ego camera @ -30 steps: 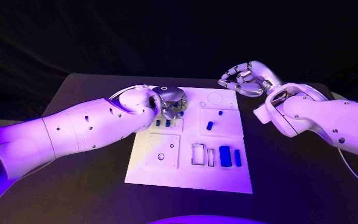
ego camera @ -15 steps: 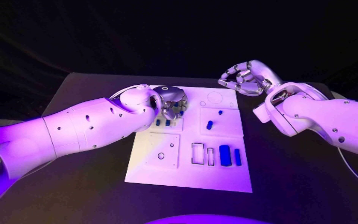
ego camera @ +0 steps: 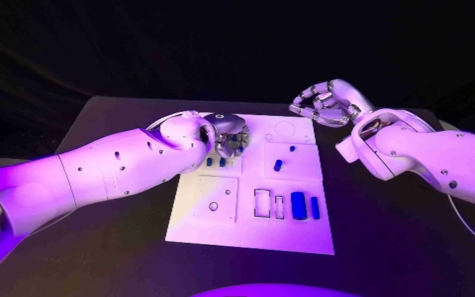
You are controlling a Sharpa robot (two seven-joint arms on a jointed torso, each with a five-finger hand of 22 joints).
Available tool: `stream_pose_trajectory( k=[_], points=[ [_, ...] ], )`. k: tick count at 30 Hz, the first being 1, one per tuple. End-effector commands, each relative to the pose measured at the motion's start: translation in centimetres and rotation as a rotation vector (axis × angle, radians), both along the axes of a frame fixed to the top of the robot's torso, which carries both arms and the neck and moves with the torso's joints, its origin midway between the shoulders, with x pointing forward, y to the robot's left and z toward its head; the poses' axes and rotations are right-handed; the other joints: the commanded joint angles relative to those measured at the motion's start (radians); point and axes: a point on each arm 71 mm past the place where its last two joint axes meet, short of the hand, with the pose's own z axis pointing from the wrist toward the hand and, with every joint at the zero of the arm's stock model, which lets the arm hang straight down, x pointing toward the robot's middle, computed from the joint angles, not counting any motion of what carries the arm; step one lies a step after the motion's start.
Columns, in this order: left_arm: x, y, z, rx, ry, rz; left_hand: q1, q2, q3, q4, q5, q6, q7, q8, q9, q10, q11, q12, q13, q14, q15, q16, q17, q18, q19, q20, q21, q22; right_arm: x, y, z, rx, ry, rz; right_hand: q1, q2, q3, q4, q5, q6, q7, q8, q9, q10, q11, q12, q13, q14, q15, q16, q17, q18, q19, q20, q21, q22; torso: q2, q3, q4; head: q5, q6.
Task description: Assemble the parts on the task board
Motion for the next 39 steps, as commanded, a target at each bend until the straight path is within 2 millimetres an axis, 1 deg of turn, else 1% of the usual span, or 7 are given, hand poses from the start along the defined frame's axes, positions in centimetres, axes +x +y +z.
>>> stream_pose_trajectory(
  k=[1, 6, 11, 27, 29, 36, 39],
  points=[
    [-0.2, 0.0, -0.7, 0.02, 0.035, -0.007, -0.002, 0.012, 0.009, -0.007, -0.007, 0.018, 0.002, -0.014, 0.0, 0.027, -0.001, -0.022, -0.01, 0.012, 0.001, 0.008, 0.006, -0.019, 0.007, 0.001, 0.009, 0.009, -0.1, 0.1, 0.0, -0.006, 0.0, 0.015, -0.004, 0.004, -0.002, -0.004, 0.005, -0.004, -0.002, 0.003, 0.001, -0.002, 0.0, -0.001, 0.011, 0.078, -0.005, -0.005, 0.143, 0.014, 0.059, -0.007, -0.005, 0.212, 0.0, 0.0005, -0.0004, 0.0, 0.001],
    [-0.1, 0.1, -0.7, 0.016, 0.034, -0.004, -0.009, 0.009, 0.02, -0.024, -0.009, 0.036, 0.007, -0.056, -0.006, 0.06, 0.005, -0.094, -0.04, 0.008, 0.005, 0.009, -0.018, -0.018, 0.003, 0.003, 0.014, 0.016, -0.1, 0.2, 0.0, -0.006, 0.0, 0.015, -0.004, 0.004, -0.002, -0.004, 0.005, -0.004, -0.002, 0.003, 0.001, -0.002, 0.0, -0.001, 0.011, 0.078, -0.005, -0.005, 0.143, 0.014, 0.059, -0.007, -0.005, 0.212, 0.0, 0.0006, -0.0003, 0.0, 0.002],
    [-0.2, 0.0, -0.5, -0.004, 0.03, -0.005, -0.014, 0.008, 0.022, -0.03, -0.008, 0.044, 0.011, -0.072, -0.006, 0.077, 0.008, -0.125, -0.051, 0.006, 0.008, 0.01, -0.027, -0.018, 0.002, 0.005, 0.015, 0.018, -0.1, 0.2, 0.0, -0.005, -0.001, 0.015, -0.004, 0.004, -0.002, -0.004, 0.005, -0.004, -0.002, 0.003, 0.001, -0.002, 0.0, -0.001, 0.011, 0.078, -0.005, -0.005, 0.143, 0.014, 0.059, -0.007, -0.005, 0.212, -0.001, 0.0008, -0.0004, 0.001, 0.004],
    [-0.7, 1.3, 1.1, -0.108, 0.005, 0.02, -0.032, 0.0, 0.015, -0.026, -0.008, 0.057, 0.017, -0.087, -0.004, 0.099, 0.014, -0.153, -0.059, 0.008, 0.012, 0.014, -0.032, -0.019, 0.005, 0.009, 0.016, 0.022, 0.1, -0.1, 0.0, -0.007, -0.004, 0.008, -0.004, 0.005, -0.002, -0.004, 0.005, -0.002, -0.002, 0.005, 0.002, 0.002, 0.0, 0.002, 0.014, 0.078, -0.006, -0.005, 0.143, 0.014, 0.059, -0.007, -0.005, 0.213, -0.001, -0.001, 0.0022, -0.002, 0.02],
    [-0.8, 1.5, 1.5, -0.12, 0.004, 0.025, -0.033, -0.001, 0.015, -0.026, -0.008, 0.057, 0.017, -0.088, -0.004, 0.1, 0.014, -0.154, -0.059, 0.007, 0.012, 0.013, -0.035, -0.019, 0.003, 0.01, 0.015, 0.02, 0.1, -0.1, 0.0, -0.008, -0.004, 0.007, -0.004, 0.005, -0.002, -0.004, 0.005, -0.002, -0.002, 0.005, 0.002, 0.002, 0.0, 0.002, 0.014, 0.078, -0.006, -0.005, 0.143, 0.014, 0.059, -0.007, -0.005, 0.213, -0.002, -0.0018, 0.0033, -0.002, 0.019],
    [-1.0, 3.0, 2.3, -0.146, 0.008, 0.056, -0.037, -0.002, 0.013, -0.024, -0.008, 0.06, 0.018, -0.09, -0.004, 0.102, 0.014, -0.16, -0.061, 0.005, 0.013, 0.012, -0.04, -0.018, 0.002, 0.01, 0.014, 0.019, 0.1, -0.2, -0.1, -0.009, -0.004, 0.004, -0.004, 0.005, -0.002, -0.004, 0.005, -0.002, -0.002, 0.005, 0.002, 0.002, 0.0, 0.002, 0.014, 0.078, -0.006, -0.005, 0.143, 0.014, 0.059, -0.007, -0.005, 0.213, -0.002, -0.0005, 0.0026, 0.004, 0.019],
    [-1.0, 3.7, 2.3, -0.144, 0.017, 0.07, -0.038, -0.003, 0.012, -0.024, -0.008, 0.061, 0.018, -0.091, -0.003, 0.104, 0.014, -0.162, -0.061, 0.005, 0.013, 0.012, -0.04, -0.019, 0.002, 0.011, 0.014, 0.019, 0.2, -0.2, -0.1, -0.01, -0.003, 0.004, -0.004, 0.005, -0.002, -0.004, 0.005, -0.002, -0.002, 0.005, 0.002, 0.002, 0.0, 0.002, 0.014, 0.078, -0.006, -0.005, 0.143, 0.014, 0.059, -0.007, -0.005, 0.213, -0.001, -0.001, 0.0023, 0.004, 0.019]
  ],
)
